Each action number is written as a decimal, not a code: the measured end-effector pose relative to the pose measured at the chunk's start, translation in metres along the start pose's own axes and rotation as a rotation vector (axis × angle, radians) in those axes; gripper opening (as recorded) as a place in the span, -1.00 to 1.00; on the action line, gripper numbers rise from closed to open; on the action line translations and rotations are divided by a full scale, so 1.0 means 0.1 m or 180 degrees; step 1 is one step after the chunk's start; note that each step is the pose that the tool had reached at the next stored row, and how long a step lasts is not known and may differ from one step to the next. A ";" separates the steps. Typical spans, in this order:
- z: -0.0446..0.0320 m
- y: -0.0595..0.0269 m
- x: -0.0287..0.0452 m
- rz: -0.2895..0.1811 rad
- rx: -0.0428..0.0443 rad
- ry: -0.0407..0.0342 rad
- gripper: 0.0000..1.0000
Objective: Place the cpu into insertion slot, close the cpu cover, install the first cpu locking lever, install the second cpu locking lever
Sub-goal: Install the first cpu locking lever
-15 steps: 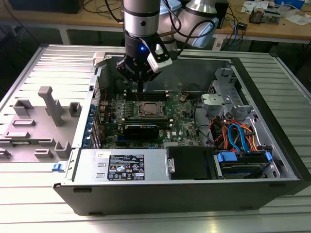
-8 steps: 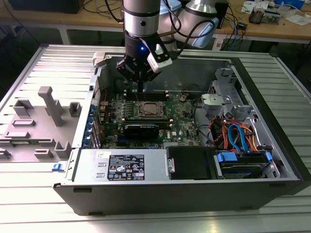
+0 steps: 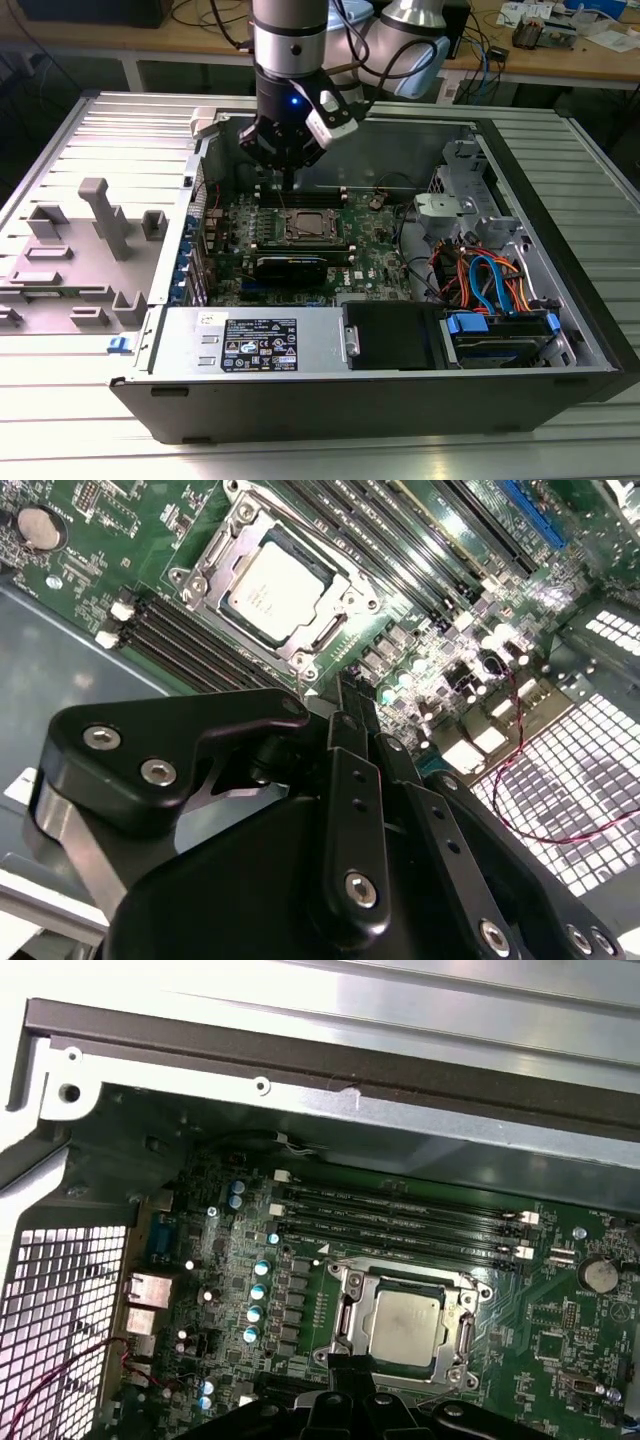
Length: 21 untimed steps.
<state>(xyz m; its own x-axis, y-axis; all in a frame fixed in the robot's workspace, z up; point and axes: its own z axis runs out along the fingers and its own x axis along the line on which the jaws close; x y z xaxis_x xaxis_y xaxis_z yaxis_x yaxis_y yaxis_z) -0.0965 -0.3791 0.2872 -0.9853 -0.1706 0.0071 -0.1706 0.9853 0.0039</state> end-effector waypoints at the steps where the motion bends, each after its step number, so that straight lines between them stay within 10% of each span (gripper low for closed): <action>1: 0.002 0.002 0.009 -0.0007 -0.0002 -0.0001 -0.79; 21: 0.079 0.052 0.252 -0.0139 -0.0015 -0.0003 -0.79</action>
<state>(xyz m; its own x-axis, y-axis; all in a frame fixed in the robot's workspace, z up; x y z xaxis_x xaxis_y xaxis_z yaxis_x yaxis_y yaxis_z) -0.1223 -0.3783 0.2794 -0.9769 -0.2135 0.0060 -0.2134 0.9769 0.0090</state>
